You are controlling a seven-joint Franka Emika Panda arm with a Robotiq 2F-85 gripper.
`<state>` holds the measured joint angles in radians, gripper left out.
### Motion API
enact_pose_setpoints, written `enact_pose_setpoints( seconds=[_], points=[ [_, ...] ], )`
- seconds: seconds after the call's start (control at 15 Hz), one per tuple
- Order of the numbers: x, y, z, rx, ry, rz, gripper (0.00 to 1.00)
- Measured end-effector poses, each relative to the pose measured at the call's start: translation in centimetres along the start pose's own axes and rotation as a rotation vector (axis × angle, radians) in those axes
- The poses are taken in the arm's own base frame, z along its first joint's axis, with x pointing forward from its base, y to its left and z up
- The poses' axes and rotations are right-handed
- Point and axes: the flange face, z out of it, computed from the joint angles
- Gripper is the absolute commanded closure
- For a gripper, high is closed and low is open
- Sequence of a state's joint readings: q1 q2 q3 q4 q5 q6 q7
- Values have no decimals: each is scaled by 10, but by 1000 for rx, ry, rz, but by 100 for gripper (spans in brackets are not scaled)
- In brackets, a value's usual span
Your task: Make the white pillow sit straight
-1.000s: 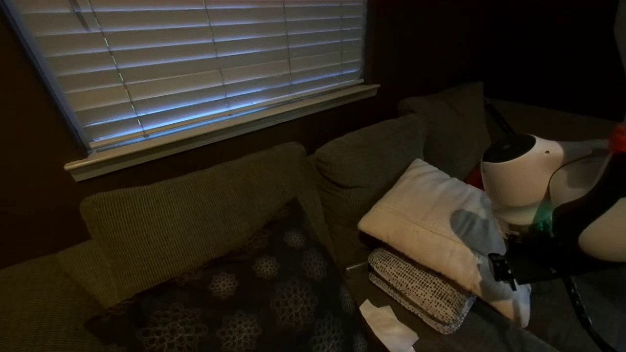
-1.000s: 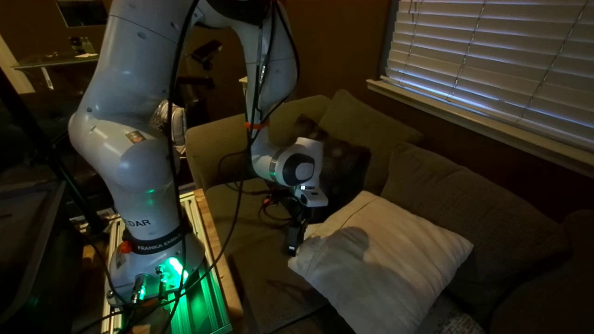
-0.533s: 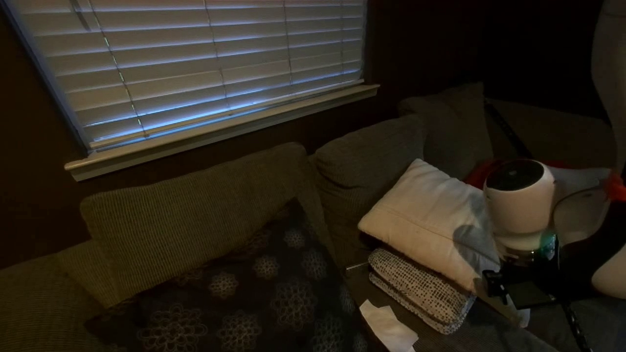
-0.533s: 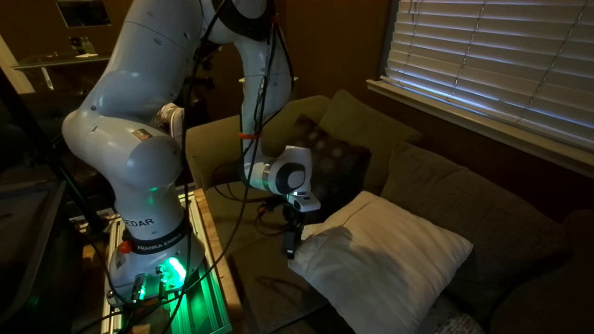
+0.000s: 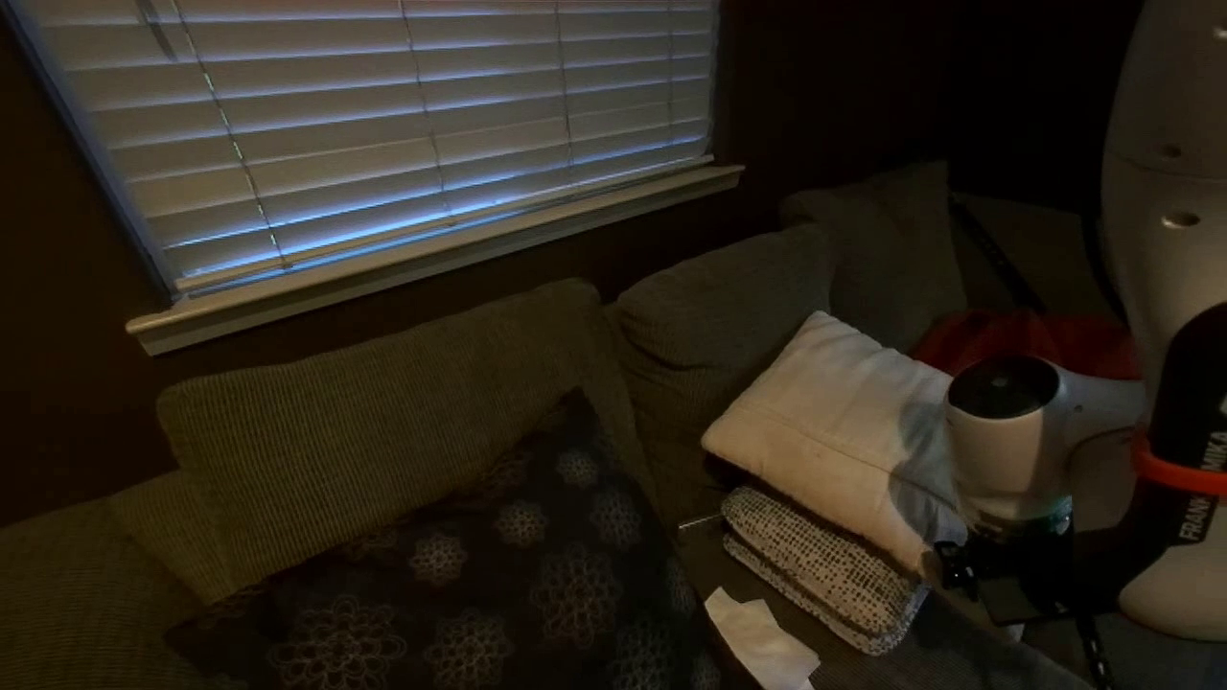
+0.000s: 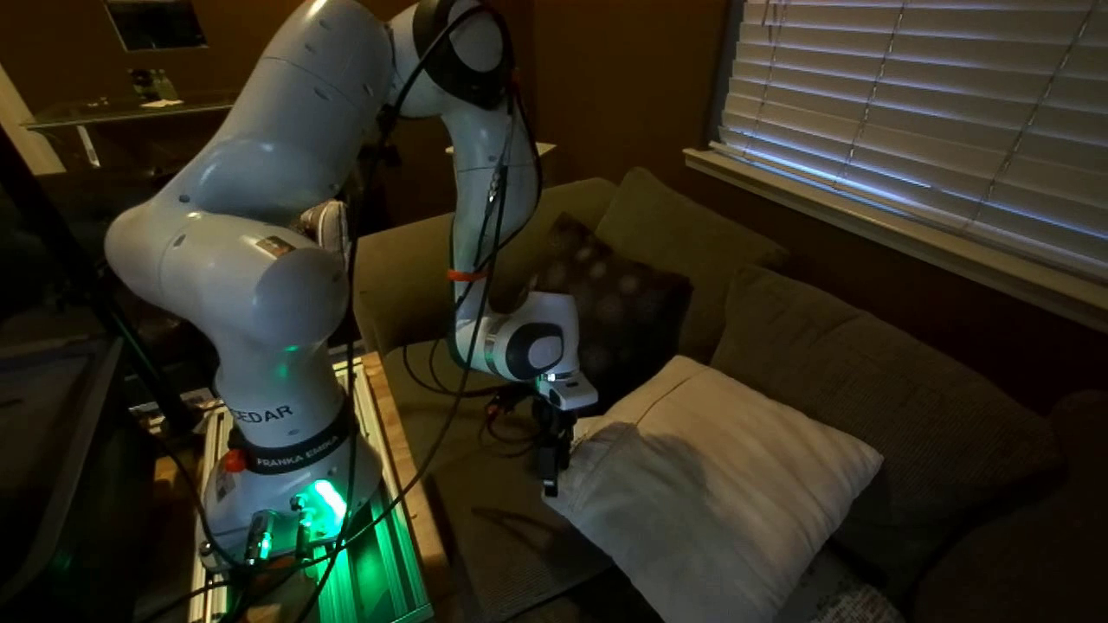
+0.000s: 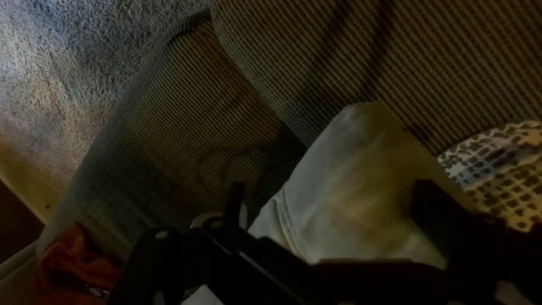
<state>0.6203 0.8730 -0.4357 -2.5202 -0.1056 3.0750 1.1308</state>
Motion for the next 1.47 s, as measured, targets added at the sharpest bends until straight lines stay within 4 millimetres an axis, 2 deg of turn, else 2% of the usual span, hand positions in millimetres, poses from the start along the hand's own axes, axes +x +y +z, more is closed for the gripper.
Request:
enact_pose_setpoints(
  seconds=[0.53, 0.87, 0.93, 1.0, 1.07, 1.27, 1.47],
  points=[
    [-6, -4, 12, 167, 130, -99, 0],
    [-11, 1, 27, 214, 71, -187, 0],
    [-9, 3, 31, 216, 59, -195, 25],
    [-7, 6, 33, 217, 49, -201, 26],
    [-4, 8, 36, 215, 40, -206, 32],
    [4, 9, 40, 199, 18, -220, 56],
    [9, 7, 41, 181, -5, -222, 75]
  ],
)
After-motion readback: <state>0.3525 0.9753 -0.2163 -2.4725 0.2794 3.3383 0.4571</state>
